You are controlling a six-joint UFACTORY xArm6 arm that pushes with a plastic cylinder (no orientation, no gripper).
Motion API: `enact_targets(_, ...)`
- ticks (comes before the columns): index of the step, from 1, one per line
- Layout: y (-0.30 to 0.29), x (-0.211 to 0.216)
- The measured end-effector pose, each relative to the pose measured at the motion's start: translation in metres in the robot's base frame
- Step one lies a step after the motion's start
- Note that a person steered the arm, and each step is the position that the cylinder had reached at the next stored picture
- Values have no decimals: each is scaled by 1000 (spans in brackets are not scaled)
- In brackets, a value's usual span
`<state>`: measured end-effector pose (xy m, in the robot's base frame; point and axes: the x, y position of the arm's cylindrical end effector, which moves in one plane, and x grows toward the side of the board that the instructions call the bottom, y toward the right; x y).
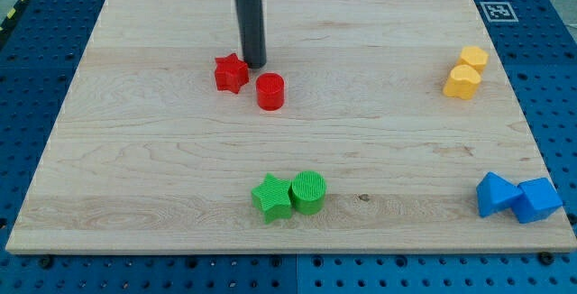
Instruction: Place the red blocks horizontal to each other
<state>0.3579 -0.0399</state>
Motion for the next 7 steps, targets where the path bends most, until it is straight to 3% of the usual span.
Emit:
enact_targets(3,18,26)
enact_targets(5,-95,26)
enact_targets(6,-111,24)
enact_targets(7,-77,4)
